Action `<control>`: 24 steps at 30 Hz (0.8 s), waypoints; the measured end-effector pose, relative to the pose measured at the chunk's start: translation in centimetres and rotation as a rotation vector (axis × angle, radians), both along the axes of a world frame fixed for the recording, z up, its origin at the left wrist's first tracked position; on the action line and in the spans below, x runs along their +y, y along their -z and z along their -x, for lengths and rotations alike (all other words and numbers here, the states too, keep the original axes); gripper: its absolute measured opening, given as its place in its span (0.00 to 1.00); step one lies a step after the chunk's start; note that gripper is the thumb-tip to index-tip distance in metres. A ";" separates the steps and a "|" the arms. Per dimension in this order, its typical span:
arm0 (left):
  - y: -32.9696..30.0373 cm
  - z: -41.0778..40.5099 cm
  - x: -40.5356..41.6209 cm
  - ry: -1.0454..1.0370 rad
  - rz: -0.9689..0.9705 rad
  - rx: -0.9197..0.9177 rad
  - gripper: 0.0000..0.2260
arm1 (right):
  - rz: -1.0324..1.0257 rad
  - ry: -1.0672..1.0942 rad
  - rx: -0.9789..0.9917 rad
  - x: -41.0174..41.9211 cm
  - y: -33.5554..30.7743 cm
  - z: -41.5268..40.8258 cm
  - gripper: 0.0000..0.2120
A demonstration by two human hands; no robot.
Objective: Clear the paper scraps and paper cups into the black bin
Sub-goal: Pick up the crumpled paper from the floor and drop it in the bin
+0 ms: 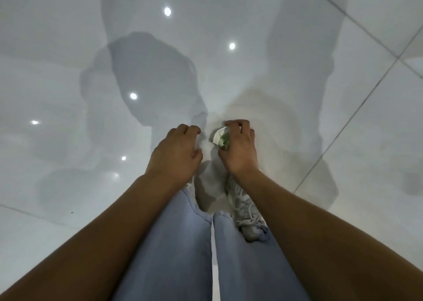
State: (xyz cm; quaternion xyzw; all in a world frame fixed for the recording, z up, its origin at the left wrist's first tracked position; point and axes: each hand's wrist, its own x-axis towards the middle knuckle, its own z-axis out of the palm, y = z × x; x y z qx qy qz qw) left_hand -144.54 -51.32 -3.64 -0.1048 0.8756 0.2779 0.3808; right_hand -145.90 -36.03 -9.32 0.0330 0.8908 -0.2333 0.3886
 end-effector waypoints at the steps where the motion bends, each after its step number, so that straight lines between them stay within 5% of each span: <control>1: -0.9 0.3 0.0 0.002 -0.006 -0.011 0.19 | 0.018 -0.014 -0.003 -0.1 -1.2 0.1 0.29; 10: -16.3 3.8 -1.2 -0.027 -0.034 -0.068 0.18 | 0.088 -0.065 0.070 -2.6 -19.7 3.5 0.30; 24: -42.7 13.2 -7.4 0.057 -0.044 0.127 0.35 | 0.152 -0.209 0.194 -10.7 -48.2 13.1 0.32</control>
